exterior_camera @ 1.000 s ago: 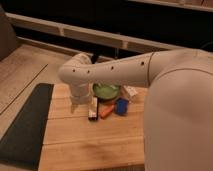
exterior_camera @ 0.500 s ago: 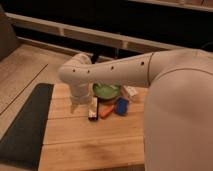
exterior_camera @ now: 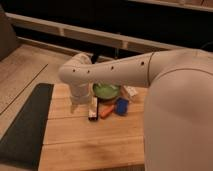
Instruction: Push the eraser across the table
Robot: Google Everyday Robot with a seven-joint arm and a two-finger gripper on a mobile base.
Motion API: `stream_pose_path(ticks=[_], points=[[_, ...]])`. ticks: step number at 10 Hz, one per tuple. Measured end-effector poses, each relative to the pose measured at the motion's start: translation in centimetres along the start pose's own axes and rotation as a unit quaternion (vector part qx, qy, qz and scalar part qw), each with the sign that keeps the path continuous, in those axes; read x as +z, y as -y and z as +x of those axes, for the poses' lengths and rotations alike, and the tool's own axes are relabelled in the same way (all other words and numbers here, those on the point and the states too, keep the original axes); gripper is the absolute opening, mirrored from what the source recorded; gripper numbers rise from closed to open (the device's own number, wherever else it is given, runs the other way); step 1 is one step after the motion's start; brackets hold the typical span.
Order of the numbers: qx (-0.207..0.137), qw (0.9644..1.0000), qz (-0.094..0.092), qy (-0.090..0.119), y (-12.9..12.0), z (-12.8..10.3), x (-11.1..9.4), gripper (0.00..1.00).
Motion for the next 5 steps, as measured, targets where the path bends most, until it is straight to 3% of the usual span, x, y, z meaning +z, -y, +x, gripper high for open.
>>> stream_pose_path(ticks=[5], points=[[0.019,0.9993,0.008,0.03,1.0,-0.6,-0.61,0.65]])
